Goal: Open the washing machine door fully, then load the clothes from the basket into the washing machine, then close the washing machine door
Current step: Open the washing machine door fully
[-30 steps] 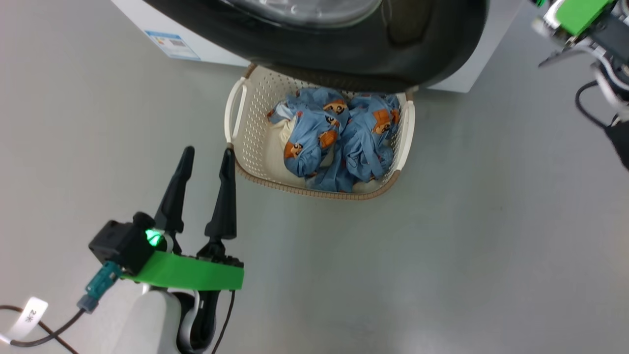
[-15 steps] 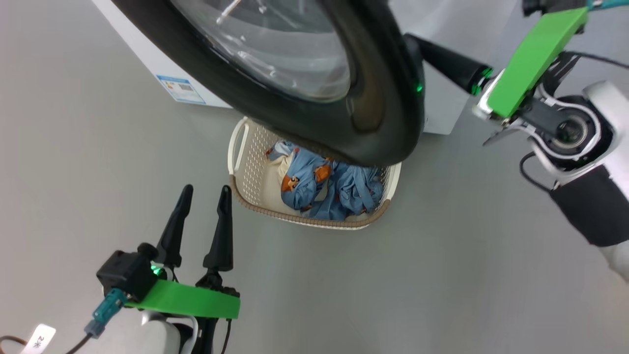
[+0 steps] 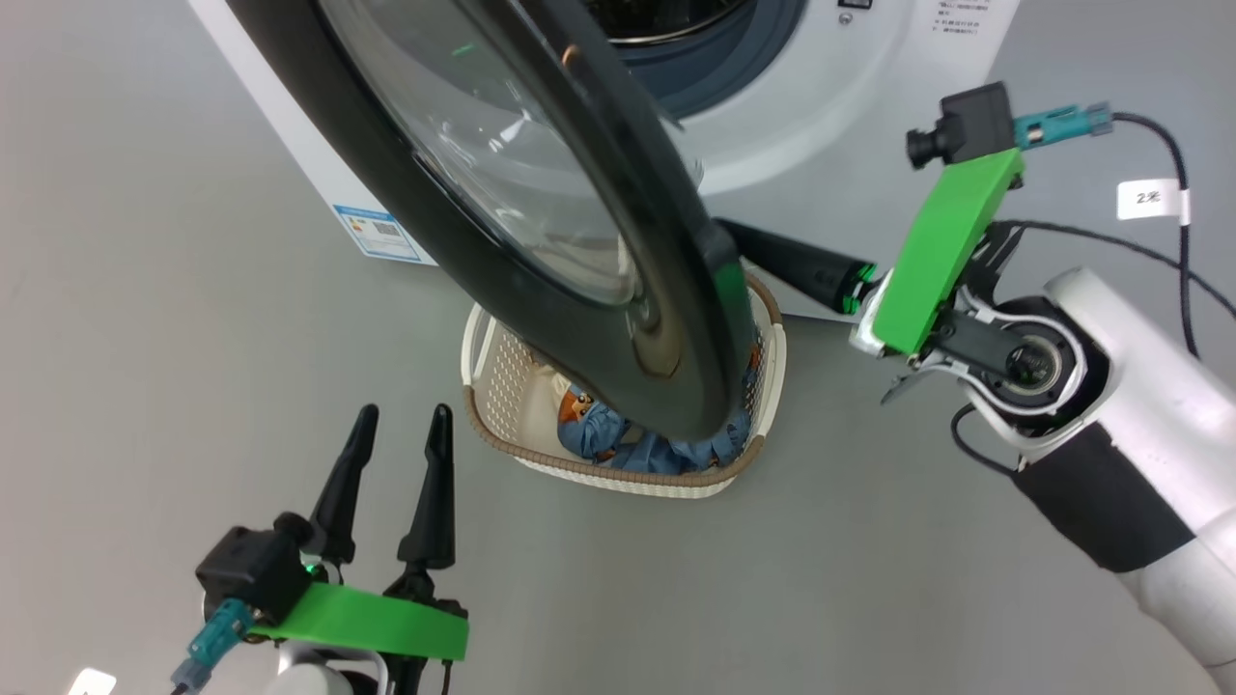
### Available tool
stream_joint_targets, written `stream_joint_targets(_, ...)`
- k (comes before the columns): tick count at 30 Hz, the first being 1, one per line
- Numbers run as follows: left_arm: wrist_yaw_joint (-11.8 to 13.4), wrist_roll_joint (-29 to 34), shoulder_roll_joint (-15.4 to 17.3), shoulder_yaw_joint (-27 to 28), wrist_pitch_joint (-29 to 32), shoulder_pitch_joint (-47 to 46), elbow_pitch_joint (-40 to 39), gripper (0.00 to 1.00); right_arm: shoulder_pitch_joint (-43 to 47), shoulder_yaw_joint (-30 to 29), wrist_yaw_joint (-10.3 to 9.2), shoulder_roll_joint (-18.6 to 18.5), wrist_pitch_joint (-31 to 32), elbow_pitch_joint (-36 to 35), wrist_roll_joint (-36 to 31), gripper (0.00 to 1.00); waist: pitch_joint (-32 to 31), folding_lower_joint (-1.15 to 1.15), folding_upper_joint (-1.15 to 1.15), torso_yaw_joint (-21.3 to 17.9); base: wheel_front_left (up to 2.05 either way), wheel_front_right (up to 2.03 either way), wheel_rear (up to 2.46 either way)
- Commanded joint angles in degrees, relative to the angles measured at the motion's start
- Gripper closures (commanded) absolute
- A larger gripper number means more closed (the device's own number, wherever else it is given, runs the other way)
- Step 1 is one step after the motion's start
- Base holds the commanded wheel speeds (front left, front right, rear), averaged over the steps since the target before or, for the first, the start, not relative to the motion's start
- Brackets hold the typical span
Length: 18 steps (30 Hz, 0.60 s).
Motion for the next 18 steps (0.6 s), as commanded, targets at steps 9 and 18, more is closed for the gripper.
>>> stream_joint_targets(9,0.03,1.03,0.94,2.2,-0.38,1.64,-1.13,0.0,3.84,2.73,0.34,3.07,1.94,-3.57,0.03,1.0,-1.77,0.0,0.0,1.29,0.0,0.0,0.0)
stream_joint_targets(18,0.03,1.35,0.98,2.43,-0.38,1.87,-1.32,0.0,4.86,3.89,0.34,5.03,3.05,-4.89,0.18,1.0,-2.4,0.0,0.0,2.3,0.0,0.0,0.0)
